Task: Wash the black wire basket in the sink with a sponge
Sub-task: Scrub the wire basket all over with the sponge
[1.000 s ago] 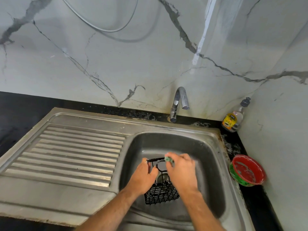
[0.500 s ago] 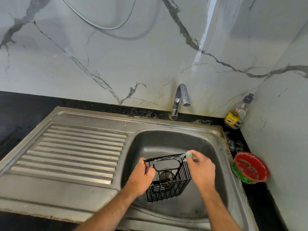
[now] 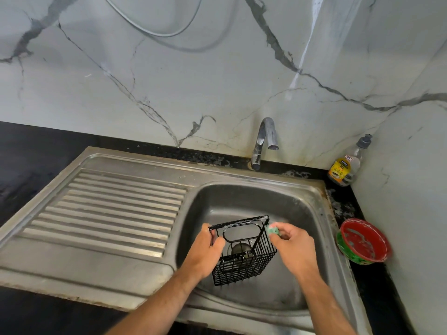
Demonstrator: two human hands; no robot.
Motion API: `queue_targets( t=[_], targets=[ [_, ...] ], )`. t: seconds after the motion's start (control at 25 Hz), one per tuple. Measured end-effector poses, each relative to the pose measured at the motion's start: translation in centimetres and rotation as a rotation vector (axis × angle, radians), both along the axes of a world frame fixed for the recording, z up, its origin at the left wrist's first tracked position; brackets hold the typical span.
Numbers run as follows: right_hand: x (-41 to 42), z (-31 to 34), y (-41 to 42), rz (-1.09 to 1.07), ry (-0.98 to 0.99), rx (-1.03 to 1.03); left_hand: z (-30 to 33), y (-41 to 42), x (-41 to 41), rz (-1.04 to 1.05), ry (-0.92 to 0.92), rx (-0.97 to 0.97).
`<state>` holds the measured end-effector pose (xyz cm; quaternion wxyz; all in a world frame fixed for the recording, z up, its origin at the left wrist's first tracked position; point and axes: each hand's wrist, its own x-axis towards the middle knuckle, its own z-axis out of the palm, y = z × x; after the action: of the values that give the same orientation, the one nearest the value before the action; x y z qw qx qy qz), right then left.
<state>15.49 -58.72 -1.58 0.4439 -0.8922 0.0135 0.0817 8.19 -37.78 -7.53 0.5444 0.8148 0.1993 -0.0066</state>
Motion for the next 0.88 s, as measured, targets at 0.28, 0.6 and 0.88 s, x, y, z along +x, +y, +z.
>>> queue_targets(
  t=[0.28, 0.6, 0.88],
  targets=[
    [-3.2, 0.4, 3.0, 0.080, -0.146, -0.044, -0.8, 0.0, 0.3, -0.089, -0.007, -0.178],
    [-3.6, 0.3, 5.3, 0.112, -0.245, 0.022, -0.2, 1.6, -0.8, -0.222, 0.012, -0.228],
    [-5.0, -2.9, 7.4, 0.430, -0.669, -0.370, -1.1, 1.8, -0.8, -0.273, 0.001, -0.105]
  ],
)
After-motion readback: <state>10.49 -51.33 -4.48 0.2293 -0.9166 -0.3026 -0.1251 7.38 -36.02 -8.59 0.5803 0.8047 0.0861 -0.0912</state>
